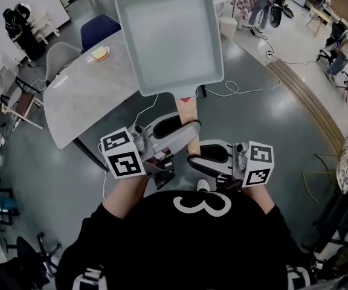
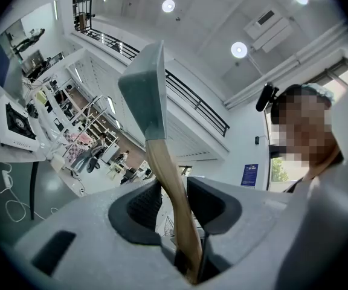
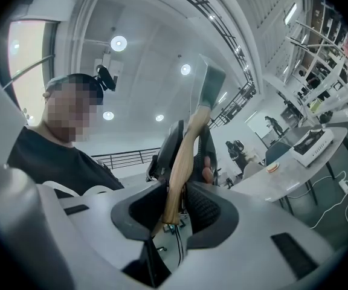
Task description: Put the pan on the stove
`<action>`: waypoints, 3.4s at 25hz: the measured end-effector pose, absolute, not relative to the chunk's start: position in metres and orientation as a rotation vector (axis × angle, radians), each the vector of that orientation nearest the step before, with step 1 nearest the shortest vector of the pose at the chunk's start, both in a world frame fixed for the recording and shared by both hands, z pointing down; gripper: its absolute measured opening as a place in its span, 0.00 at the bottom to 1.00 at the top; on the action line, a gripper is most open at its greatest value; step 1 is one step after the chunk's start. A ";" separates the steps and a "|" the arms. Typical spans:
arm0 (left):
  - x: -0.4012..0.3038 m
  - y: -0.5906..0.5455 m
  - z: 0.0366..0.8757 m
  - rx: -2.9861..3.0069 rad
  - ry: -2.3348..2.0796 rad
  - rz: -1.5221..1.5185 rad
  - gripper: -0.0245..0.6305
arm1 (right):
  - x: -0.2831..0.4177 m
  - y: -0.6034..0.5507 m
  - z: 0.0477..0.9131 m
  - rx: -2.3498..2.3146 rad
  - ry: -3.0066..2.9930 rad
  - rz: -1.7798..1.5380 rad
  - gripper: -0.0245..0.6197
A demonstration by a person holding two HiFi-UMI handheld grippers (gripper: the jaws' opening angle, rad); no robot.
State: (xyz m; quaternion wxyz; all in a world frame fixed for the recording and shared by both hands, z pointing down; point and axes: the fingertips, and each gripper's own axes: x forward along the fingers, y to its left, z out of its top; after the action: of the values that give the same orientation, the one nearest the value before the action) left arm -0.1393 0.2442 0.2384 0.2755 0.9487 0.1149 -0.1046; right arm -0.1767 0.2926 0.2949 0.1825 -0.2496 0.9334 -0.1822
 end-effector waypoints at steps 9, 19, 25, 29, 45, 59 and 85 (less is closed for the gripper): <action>-0.044 0.206 0.240 2.538 0.264 -0.283 0.25 | -0.081 0.256 0.294 -0.661 2.638 -0.541 0.17; 0.003 0.187 0.245 2.517 0.237 -0.301 0.26 | -0.032 0.240 0.298 -0.644 2.649 -0.560 0.17; 0.004 0.187 0.244 2.525 0.244 -0.305 0.25 | -0.031 0.240 0.298 -0.649 2.656 -0.545 0.17; 0.004 0.187 0.244 2.530 0.246 -0.304 0.25 | -0.031 0.239 0.299 -0.654 2.656 -0.546 0.17; 0.039 0.137 0.264 2.522 0.271 -0.297 0.26 | 0.004 0.189 0.318 -0.682 2.644 -0.577 0.17; 0.091 0.007 0.258 2.479 0.196 -0.305 0.26 | 0.057 0.064 0.308 -0.638 2.648 -0.651 0.17; 0.085 -0.124 0.280 2.446 -0.089 -0.359 0.26 | 0.061 -0.058 0.326 -0.367 2.717 -0.761 0.18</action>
State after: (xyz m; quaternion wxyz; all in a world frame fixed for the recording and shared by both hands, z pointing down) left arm 0.0846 -0.1236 0.2804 0.3277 0.9342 -0.0338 -0.1372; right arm 0.0613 -0.0580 0.3257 0.1478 -0.1277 0.9444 -0.2645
